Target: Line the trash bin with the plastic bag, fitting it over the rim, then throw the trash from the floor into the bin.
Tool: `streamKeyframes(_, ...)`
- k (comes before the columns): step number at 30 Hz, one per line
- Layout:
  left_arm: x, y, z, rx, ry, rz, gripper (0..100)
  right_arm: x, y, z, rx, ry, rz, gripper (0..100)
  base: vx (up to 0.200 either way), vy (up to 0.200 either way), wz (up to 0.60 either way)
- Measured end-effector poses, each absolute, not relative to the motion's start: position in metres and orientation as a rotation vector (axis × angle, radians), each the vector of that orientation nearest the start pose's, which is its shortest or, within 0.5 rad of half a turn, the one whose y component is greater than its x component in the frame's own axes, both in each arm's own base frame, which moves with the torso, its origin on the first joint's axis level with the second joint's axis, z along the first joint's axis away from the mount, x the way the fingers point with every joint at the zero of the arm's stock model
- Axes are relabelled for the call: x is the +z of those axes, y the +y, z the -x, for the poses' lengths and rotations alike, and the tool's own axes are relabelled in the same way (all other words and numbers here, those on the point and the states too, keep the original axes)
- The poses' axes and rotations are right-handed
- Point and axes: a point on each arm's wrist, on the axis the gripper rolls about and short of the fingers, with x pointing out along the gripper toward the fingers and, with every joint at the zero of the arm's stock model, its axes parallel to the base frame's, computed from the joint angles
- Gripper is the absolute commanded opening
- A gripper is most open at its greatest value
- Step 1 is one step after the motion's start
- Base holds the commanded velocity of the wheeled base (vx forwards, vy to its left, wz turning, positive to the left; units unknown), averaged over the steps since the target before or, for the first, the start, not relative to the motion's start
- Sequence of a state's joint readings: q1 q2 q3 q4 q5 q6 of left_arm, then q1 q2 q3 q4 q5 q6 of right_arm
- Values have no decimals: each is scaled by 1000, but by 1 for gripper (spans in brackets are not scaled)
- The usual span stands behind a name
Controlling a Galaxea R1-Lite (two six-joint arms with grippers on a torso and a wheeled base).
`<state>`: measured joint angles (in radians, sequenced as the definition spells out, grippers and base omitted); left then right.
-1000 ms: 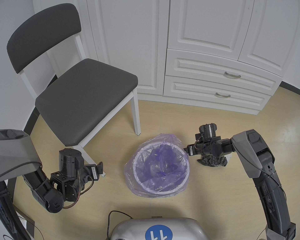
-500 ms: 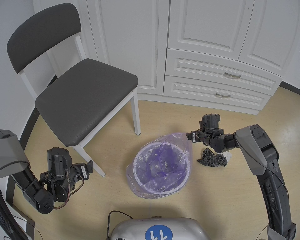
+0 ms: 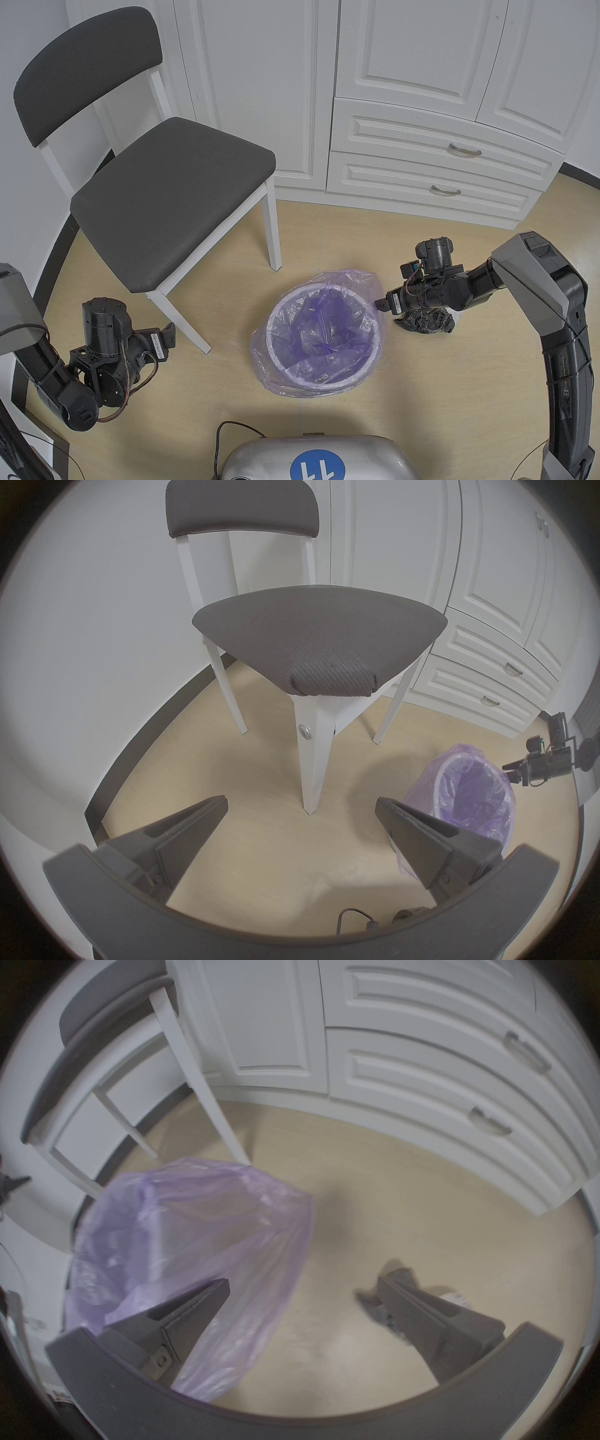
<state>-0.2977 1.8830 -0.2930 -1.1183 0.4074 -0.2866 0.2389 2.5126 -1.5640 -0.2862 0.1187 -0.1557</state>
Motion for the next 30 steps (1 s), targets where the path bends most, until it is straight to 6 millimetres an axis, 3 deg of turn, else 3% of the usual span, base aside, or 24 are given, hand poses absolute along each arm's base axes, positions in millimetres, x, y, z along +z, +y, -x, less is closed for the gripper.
streamKeyframes(9,65,-65,-243,171,418,119,100,-9,118,-475,469,766,88,100,0,0,0)
streamKeyframes(24,73,-64,-245,168,370,130,100,-85,99,-510,224,890,230,100,0,0,0)
streamKeyframes(30,79,-65,-247,156,321,149,100,-100,97,-515,202,869,182,100,0,0,0)
